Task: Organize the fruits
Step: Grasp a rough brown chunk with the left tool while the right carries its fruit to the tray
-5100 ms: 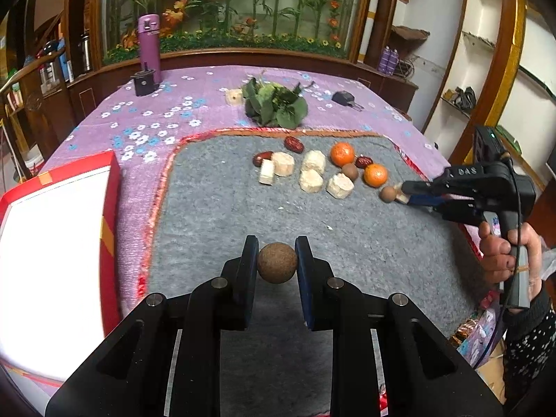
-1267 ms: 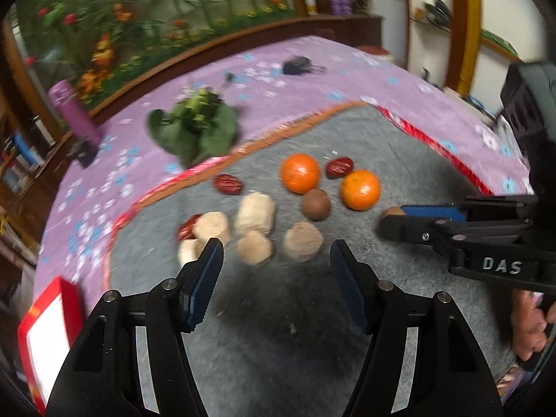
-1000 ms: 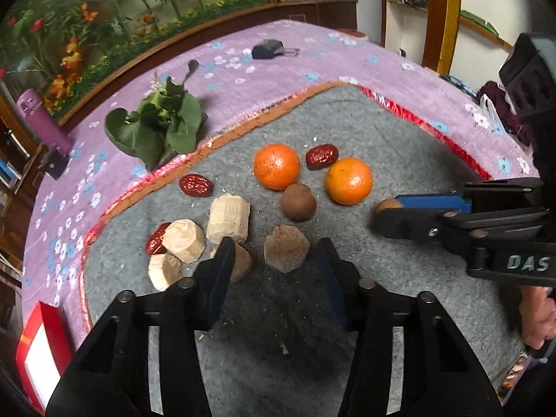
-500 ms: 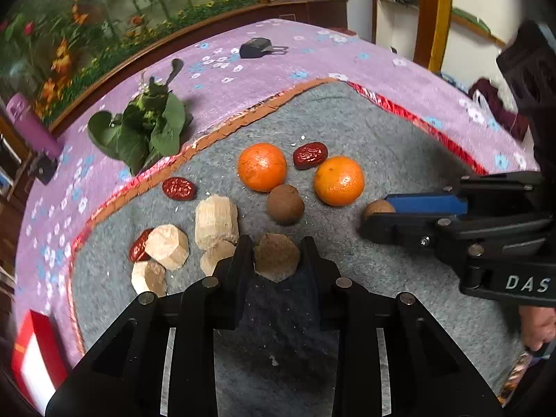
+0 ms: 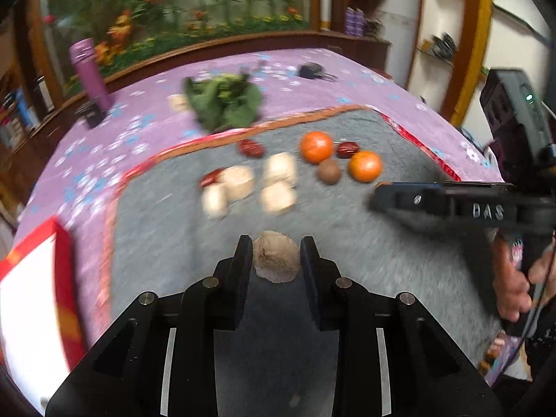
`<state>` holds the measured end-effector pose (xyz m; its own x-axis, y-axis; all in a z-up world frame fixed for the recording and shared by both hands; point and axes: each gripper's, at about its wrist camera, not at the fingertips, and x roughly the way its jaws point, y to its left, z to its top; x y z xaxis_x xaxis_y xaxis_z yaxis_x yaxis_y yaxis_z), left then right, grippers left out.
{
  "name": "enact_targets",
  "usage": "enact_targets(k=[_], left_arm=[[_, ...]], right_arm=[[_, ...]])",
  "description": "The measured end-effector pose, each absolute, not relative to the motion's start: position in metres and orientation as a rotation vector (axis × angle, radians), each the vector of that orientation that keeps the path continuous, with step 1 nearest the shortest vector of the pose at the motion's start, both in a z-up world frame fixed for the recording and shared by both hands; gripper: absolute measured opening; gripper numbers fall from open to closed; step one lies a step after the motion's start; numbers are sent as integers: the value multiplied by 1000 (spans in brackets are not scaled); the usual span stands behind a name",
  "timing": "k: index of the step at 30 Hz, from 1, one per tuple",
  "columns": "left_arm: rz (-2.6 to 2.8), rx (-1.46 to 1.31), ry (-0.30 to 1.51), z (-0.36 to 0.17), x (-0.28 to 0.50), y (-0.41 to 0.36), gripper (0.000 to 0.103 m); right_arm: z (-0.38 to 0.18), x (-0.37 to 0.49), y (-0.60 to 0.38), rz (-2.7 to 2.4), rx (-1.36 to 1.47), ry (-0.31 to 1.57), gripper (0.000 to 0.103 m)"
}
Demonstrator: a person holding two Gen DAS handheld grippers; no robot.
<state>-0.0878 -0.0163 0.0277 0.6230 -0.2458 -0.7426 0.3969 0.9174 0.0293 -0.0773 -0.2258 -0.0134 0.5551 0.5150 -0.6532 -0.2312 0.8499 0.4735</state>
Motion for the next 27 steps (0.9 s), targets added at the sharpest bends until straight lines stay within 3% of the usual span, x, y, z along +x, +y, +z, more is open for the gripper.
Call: enact_targets(k=[6,15,27], left_arm=[[-243,138,760,49,-124,41,28],[9,87,698,69,-156,133,28],[243,31,772,33,-177,224,28]], right_arm=[[-9,-77,-203,526,389,881,22],[26,-84,-57,833,297,878,22],[12,-99,84,1007,180,953,22]])
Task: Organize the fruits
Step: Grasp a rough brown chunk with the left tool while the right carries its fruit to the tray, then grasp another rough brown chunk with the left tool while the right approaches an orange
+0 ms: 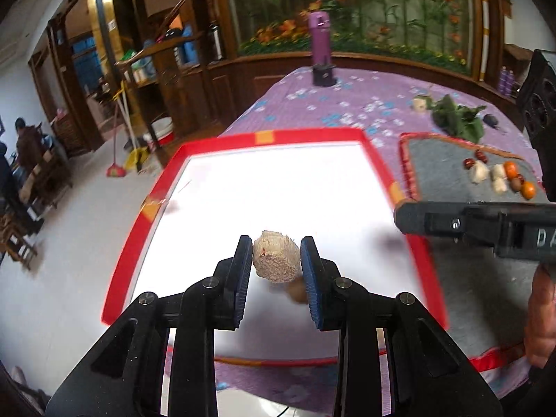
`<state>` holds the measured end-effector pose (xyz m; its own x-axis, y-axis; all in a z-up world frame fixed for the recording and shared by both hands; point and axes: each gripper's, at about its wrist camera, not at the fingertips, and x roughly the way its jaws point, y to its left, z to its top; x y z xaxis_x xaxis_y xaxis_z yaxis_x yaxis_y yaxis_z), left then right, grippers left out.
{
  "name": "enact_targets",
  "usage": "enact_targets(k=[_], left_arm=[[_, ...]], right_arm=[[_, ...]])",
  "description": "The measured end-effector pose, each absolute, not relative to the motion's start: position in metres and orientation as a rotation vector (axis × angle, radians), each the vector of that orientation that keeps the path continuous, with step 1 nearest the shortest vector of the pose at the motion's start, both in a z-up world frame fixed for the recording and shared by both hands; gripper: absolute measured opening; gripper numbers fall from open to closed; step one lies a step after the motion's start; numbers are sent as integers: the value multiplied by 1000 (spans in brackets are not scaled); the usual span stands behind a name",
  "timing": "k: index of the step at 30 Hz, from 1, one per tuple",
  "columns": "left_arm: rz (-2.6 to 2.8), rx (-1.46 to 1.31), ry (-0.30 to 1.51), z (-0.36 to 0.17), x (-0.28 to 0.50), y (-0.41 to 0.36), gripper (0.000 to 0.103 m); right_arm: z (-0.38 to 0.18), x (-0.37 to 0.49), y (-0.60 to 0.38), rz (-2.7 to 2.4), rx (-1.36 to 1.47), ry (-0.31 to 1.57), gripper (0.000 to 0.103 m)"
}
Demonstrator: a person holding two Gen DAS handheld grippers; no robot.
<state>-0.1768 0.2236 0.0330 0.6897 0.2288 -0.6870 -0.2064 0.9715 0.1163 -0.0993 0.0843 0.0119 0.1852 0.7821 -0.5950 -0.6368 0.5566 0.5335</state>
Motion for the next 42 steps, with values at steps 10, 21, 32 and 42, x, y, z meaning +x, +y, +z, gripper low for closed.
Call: enact_targets(k=[10,21,32,42], left_arm=[[369,76,801,24,-180,233,30],[378,183,740,50,-178,194,55],[314,232,710,72,-164,139,55],[260,307,700,79,-151,94,55]], right_arm=[[-3,-99,113,991,98,1000,23],[12,-88,46,947,243,915,34],[26,-82,-46,836,377,852,35],[28,-82,-112,768,457,812,36]])
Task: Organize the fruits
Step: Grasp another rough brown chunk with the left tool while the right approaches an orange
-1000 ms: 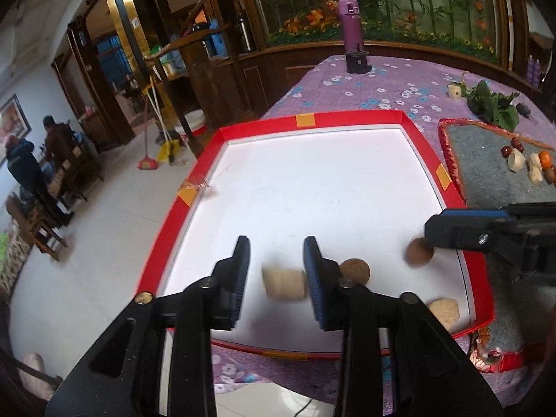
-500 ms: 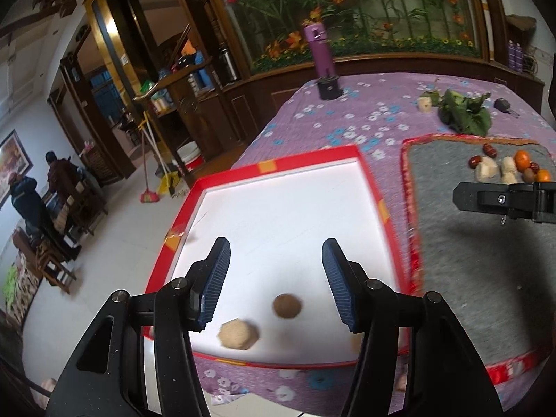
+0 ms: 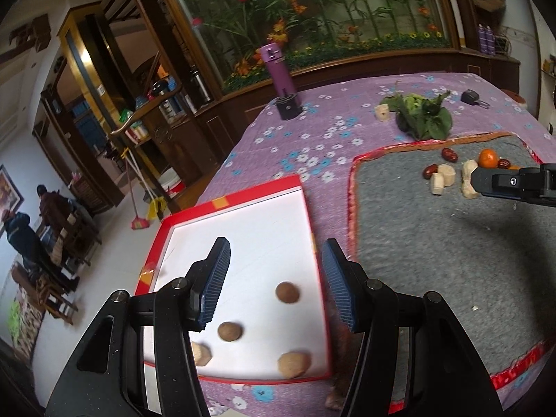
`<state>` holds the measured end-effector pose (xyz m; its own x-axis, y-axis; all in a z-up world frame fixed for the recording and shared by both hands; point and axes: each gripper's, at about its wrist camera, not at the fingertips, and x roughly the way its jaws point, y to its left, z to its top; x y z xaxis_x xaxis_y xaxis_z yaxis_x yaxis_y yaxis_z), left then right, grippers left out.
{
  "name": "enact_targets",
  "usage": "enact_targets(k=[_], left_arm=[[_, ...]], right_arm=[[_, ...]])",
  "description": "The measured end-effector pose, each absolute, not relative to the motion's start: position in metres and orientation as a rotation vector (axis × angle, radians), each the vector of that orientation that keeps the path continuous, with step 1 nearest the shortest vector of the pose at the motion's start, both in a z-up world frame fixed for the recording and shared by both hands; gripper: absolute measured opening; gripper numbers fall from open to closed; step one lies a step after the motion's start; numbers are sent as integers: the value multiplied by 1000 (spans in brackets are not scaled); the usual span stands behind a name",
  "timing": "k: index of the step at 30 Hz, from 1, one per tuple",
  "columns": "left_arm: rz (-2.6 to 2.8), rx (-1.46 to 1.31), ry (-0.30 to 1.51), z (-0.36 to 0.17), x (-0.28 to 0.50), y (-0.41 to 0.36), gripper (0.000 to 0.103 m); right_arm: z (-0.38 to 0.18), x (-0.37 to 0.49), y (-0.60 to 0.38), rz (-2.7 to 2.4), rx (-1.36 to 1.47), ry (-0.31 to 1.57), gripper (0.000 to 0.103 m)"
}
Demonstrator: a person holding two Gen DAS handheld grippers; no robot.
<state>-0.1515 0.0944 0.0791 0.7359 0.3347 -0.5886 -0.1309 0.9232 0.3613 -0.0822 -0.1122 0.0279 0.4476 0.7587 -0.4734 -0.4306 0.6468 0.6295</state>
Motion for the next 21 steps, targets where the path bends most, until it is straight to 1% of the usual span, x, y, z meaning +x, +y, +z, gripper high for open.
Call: enact_targets(k=[14,21], left_arm=[[184,383,710,79,-126,45,55],[79,416,765,57,-111,12,55]], right_arm=[[17,-71,-193,659,559,799,36],[12,-71,-245,516,562,787,36]])
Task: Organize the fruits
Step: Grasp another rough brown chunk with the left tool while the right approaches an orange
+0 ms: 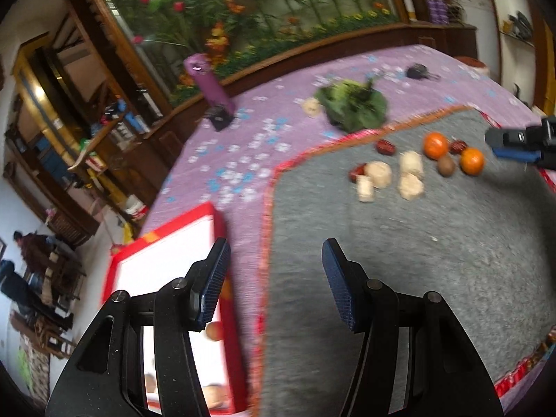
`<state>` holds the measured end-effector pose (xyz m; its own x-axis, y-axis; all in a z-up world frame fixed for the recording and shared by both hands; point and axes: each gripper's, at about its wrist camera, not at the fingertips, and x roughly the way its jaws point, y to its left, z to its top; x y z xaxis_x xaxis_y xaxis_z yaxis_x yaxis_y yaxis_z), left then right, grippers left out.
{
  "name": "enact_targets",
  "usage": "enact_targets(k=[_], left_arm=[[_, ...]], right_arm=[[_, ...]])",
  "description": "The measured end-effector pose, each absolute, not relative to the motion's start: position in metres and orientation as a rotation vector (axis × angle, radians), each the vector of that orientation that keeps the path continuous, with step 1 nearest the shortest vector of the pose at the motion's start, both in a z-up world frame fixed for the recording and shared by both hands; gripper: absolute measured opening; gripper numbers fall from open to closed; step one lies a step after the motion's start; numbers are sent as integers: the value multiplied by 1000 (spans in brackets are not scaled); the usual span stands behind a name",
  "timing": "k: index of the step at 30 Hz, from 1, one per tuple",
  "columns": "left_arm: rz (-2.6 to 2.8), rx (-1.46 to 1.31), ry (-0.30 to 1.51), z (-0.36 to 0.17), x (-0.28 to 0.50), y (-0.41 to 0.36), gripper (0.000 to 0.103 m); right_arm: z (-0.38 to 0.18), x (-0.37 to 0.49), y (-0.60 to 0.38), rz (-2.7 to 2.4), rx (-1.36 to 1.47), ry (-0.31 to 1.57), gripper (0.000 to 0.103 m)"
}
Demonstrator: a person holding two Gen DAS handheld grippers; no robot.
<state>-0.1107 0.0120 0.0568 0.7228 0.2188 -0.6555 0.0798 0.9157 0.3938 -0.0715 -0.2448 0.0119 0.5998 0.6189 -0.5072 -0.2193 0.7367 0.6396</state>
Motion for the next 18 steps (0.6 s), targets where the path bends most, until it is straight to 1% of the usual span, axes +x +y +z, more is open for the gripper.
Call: enact_targets(k=[6,12,18], left_arm=[[5,398,856,30,-95,-5,55],[-62,310,900,25,-82,-9,55],[-120,230,920,28,-67,-17,55]], right_arm=[[0,-63,-266,363,440,849,36],[-9,-47,-246,356,336,901,36],[-17,-34,-228,337,296,922,37]])
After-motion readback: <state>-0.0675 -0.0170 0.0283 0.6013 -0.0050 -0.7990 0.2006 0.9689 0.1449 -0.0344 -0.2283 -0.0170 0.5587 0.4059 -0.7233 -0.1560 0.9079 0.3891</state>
